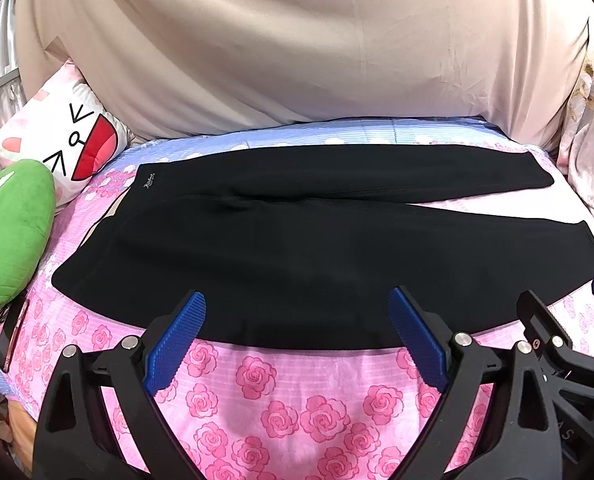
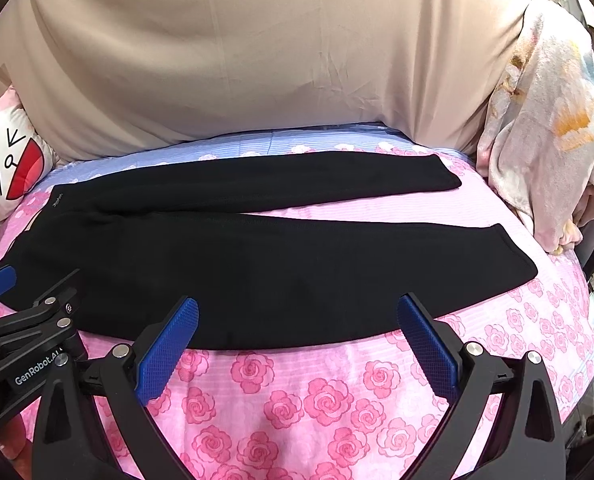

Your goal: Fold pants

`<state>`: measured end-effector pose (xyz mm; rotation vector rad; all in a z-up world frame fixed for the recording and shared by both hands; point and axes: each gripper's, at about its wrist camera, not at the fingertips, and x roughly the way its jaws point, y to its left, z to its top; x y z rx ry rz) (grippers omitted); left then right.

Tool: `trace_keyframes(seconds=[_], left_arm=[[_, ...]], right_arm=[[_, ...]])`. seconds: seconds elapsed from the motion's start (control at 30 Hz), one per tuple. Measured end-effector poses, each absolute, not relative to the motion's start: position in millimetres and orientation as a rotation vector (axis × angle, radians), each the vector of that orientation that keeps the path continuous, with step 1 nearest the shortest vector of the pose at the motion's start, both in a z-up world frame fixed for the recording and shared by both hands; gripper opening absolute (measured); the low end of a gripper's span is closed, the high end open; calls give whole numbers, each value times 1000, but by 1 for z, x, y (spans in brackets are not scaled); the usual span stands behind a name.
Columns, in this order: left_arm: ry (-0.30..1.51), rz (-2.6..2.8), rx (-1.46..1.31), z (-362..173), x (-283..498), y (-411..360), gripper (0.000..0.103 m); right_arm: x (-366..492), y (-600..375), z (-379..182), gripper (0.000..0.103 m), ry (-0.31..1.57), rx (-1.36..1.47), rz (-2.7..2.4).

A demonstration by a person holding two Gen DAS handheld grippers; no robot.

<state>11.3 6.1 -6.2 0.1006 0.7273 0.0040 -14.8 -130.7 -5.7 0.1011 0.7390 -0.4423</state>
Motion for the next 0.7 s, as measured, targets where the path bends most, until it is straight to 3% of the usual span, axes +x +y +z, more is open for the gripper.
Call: trace_keyframes(seconds=[0.7], left_arm=[[735,8,102,-9,17,6,91]], right_arm=[[-7,-129,-8,98,749,99,-443]])
